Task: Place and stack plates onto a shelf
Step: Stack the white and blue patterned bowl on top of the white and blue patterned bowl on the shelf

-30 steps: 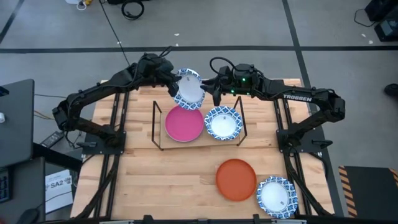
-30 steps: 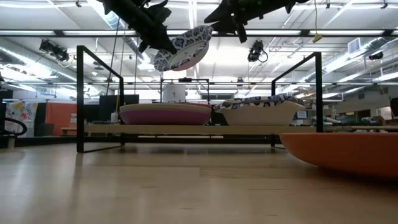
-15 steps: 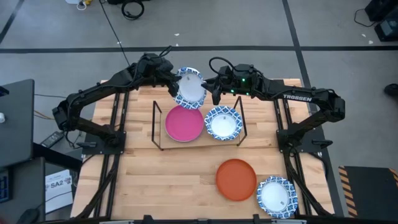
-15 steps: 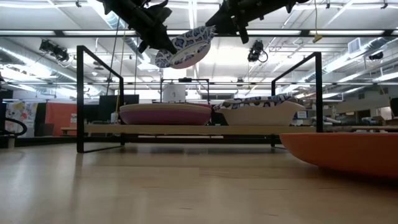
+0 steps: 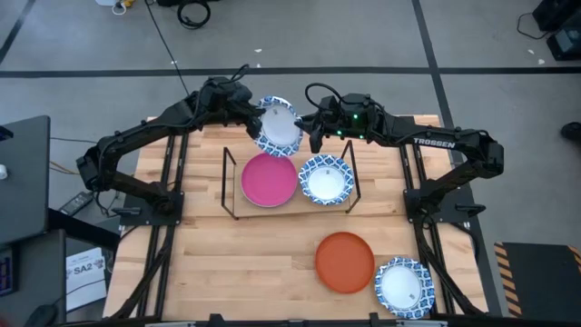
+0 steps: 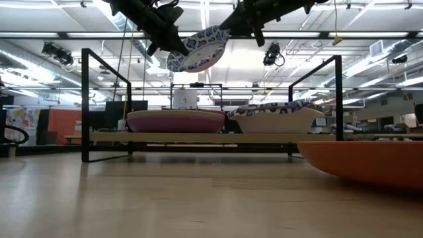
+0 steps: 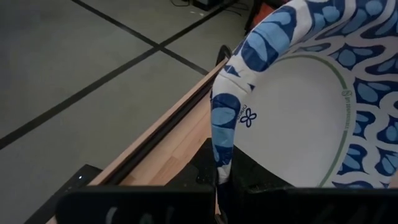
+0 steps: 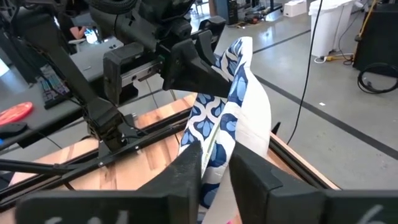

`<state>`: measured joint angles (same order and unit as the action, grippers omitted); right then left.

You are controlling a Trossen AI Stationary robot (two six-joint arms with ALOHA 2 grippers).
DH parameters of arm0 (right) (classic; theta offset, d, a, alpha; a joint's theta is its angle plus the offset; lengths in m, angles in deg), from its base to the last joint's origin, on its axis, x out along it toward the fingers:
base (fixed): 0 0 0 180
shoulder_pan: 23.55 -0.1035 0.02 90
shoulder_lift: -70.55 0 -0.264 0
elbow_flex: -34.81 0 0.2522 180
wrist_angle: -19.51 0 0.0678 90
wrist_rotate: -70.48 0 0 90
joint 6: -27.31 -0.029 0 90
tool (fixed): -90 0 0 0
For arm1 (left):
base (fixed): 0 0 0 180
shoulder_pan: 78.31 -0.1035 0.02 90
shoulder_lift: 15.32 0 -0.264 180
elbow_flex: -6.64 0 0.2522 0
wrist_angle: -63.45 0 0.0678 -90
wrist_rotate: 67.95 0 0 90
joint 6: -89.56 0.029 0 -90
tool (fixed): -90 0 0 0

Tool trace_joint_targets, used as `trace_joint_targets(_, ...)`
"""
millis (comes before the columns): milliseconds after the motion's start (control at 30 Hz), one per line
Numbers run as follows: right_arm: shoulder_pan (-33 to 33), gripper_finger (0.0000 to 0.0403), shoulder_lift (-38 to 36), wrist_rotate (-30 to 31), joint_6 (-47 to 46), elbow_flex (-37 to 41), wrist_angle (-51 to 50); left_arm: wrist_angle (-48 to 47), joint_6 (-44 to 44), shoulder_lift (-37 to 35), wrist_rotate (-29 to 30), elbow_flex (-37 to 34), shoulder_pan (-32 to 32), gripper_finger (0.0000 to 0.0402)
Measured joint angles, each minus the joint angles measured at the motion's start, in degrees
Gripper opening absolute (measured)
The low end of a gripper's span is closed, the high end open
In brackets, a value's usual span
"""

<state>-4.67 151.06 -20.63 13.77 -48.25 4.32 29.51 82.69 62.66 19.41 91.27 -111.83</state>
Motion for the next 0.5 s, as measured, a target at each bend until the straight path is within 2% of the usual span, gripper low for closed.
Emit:
trace_joint_targets(233, 0.04, 0.0012, 0.00, 0.02, 0.07, 0.02, -0.12, 0.02, 0.04, 0.00, 0.07, 0.00, -0.02, 0.0007)
trace_joint_targets(500, 0.07, 0.0007, 0.00, 0.02, 0.18, 0.02, -0.07, 0.00, 0.09, 0.00, 0.04, 0.00, -0.02, 0.0016)
